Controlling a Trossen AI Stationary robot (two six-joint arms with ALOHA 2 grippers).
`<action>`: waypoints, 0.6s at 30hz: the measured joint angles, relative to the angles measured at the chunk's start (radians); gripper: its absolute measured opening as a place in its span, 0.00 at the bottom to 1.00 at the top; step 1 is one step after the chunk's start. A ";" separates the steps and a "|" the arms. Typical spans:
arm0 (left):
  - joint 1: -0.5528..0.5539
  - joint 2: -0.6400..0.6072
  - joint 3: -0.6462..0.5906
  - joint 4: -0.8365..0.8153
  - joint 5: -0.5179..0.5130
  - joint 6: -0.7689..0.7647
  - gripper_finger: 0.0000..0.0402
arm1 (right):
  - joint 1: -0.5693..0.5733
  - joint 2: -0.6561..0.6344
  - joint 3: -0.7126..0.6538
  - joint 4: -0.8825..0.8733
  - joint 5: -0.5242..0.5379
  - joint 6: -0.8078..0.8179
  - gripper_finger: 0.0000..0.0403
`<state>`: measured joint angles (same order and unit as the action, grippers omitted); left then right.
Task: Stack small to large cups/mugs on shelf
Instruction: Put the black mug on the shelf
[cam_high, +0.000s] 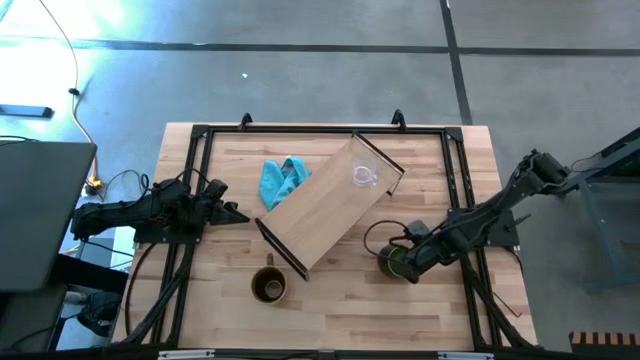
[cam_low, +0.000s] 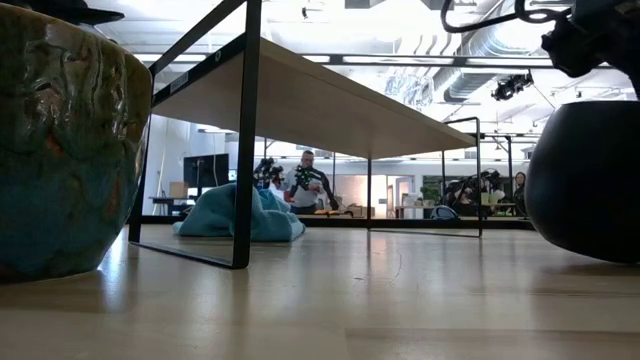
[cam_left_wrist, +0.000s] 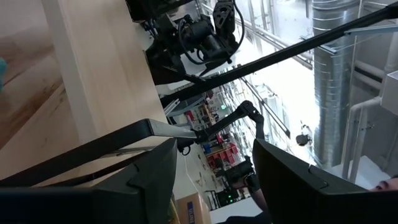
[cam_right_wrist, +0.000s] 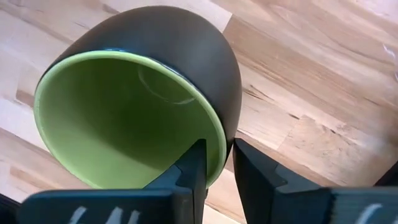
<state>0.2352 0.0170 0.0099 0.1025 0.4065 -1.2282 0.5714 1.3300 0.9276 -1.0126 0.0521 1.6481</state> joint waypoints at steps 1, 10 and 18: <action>0.000 0.000 0.000 0.000 0.000 0.000 0.50 | -0.006 0.000 0.000 0.000 0.000 0.000 0.17; 0.000 0.000 0.000 0.000 -0.001 -0.010 0.50 | -0.069 0.000 0.000 0.018 0.005 -0.061 0.17; 0.000 0.000 0.000 0.000 -0.001 -0.010 0.50 | -0.113 -0.001 0.000 0.054 0.040 -0.141 0.25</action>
<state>0.2352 0.0170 0.0101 0.1028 0.4057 -1.2381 0.4580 1.3289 0.9277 -0.9589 0.0924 1.5069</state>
